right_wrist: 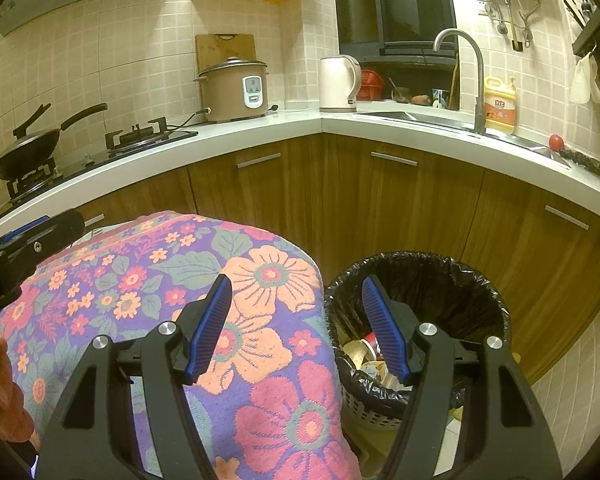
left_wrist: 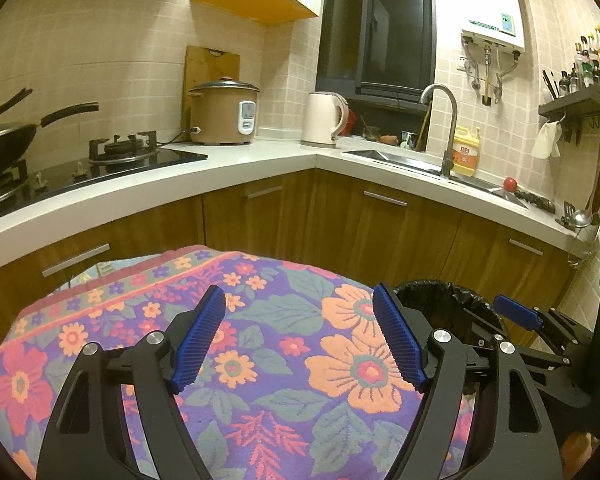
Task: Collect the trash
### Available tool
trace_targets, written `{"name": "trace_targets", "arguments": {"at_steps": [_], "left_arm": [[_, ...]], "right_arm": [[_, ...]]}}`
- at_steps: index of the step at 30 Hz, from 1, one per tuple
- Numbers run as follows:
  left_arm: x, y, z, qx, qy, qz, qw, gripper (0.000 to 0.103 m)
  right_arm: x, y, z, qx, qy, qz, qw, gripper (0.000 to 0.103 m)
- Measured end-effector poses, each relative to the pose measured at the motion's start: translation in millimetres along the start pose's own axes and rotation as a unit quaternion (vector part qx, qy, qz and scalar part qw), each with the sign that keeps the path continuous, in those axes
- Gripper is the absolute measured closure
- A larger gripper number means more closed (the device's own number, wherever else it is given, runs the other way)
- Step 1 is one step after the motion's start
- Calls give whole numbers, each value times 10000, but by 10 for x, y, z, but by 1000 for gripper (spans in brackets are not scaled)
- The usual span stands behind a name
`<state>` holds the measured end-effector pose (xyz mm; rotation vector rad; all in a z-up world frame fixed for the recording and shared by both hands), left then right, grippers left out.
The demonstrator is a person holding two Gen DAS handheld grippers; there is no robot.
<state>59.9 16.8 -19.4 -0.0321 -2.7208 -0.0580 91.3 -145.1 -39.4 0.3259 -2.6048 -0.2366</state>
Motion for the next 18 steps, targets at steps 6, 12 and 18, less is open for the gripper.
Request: {"name": "trace_targets", "arguments": {"at_steps": [6,12,18], "left_arm": [[-3,-3,5,-13,0,0,10000,27],[-11,-28,37,-68,37,-8,10000,25],[-42,-96,70,-197,85,-15,9998,23]], "right_arm": [[-4,-25,10,-17,-8,14,10000,39],[-11,-44,22,-35,-1,29,10000,38],[9,-63,1,-16,-44,70,10000,36]]}}
Point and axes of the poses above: each gripper's, at about its wrist camera, not at the fingertips, and x roughly against the way its jaws point, y to its left, z to its underside, the point moved 6 cm from there along -x, roughly the way its jaws point, and after that the axes turned 7 degrees about -x, right-handed, at the moved point
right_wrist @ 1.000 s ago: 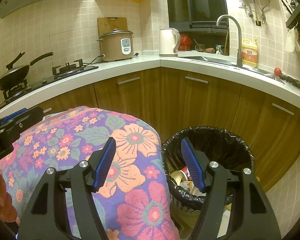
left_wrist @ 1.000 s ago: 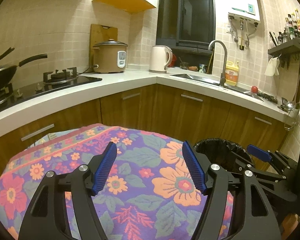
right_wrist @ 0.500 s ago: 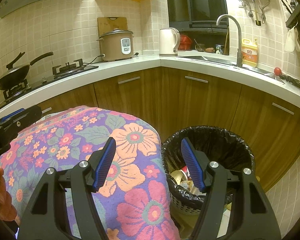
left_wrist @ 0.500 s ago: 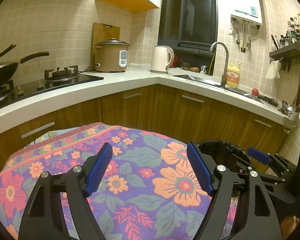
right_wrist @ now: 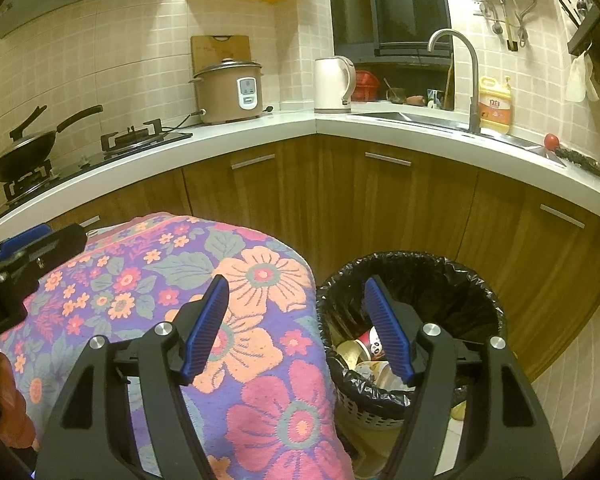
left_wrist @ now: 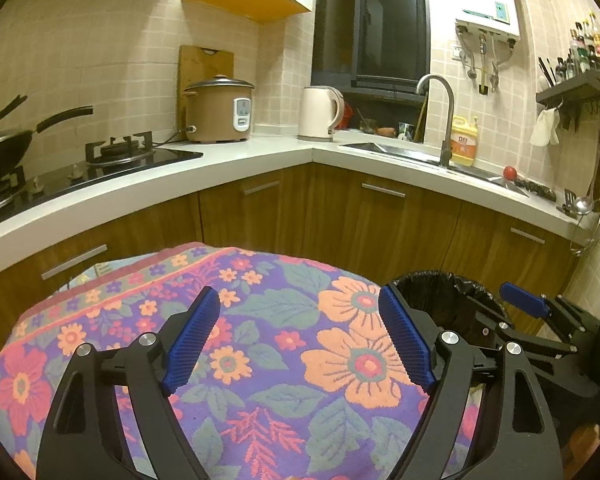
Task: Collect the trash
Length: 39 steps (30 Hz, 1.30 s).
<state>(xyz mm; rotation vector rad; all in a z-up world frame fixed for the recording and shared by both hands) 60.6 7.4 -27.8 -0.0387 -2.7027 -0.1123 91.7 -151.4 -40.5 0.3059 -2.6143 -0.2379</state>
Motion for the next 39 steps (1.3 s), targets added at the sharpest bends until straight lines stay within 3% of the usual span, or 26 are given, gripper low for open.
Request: {"name": "trace_targets", "arguments": {"at_steps": [39], "left_arm": [[14,42,-22,8,-55,-168,9998,17]], "right_arm": [[76,15,-73,4,-84,20,10000,36]]}}
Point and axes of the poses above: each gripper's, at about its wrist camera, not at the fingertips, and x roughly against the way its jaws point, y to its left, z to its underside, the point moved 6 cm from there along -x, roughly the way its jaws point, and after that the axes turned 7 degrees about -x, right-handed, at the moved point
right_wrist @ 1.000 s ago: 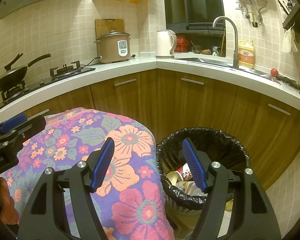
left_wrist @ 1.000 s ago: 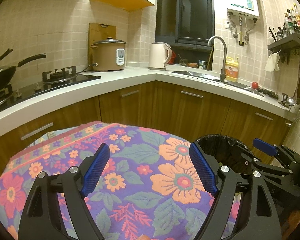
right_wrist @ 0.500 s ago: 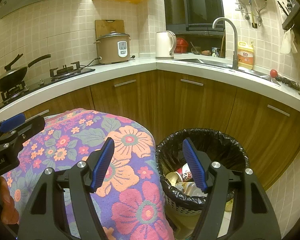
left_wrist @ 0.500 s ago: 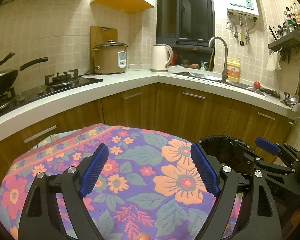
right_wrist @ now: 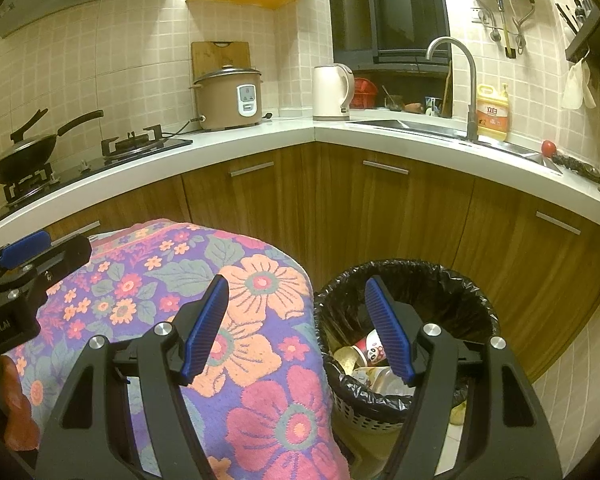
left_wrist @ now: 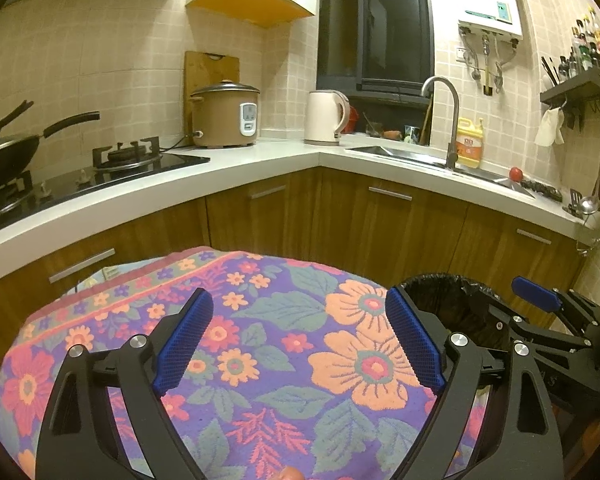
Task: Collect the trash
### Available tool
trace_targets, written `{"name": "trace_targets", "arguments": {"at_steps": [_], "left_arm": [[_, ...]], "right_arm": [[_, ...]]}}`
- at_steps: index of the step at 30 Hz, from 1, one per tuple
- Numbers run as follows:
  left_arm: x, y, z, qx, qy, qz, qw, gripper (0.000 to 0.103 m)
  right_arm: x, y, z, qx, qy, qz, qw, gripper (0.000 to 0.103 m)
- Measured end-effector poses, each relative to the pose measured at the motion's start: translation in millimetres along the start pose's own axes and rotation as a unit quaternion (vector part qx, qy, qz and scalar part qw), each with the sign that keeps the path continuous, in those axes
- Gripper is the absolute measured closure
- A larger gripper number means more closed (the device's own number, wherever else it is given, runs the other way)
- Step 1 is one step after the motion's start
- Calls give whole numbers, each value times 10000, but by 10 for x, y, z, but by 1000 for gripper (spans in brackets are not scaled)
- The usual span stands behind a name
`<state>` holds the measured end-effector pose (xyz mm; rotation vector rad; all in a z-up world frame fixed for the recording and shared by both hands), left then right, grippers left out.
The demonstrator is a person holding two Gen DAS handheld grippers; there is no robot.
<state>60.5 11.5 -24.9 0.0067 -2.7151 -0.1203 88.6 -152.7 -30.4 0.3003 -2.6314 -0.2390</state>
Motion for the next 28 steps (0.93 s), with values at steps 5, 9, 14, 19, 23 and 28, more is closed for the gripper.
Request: {"name": "trace_targets", "arguments": {"at_steps": [5,9,14,19,23,28], "left_arm": [[2,66,0,85,-4,-122,9999,17],[19,74,-6,97,-31,-139,9999,17],[30,82,-12,82,-55,-176,9998,17],[22,101,-9,82,-15,-196,9998,17],[25,121,-16,164,-15,-159,9997,14],[32,146,-13,221,-45,-146,9996,14]], "right_arm": [[23,28,-3,37,-35,-12,10000,36],[16,41,4,48,-37,-20,10000,36],[15,38,0,46,-40,-14,10000,36],[15,42,-8,32,-43,-19,10000,36],[44,38,-6,44,-62,-7,10000,36],[88,35,-24,42,-105,16,9999,36]]}}
Point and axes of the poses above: each gripper's, at about its wrist camera, not at the fingertips, and x roughly against the way its jaws point, y to its left, z to its underside, the point moved 6 cm from there along -x, roughly the way its jaws point, and after that the axes turned 7 degrees about -x, right-handed, at the moved point
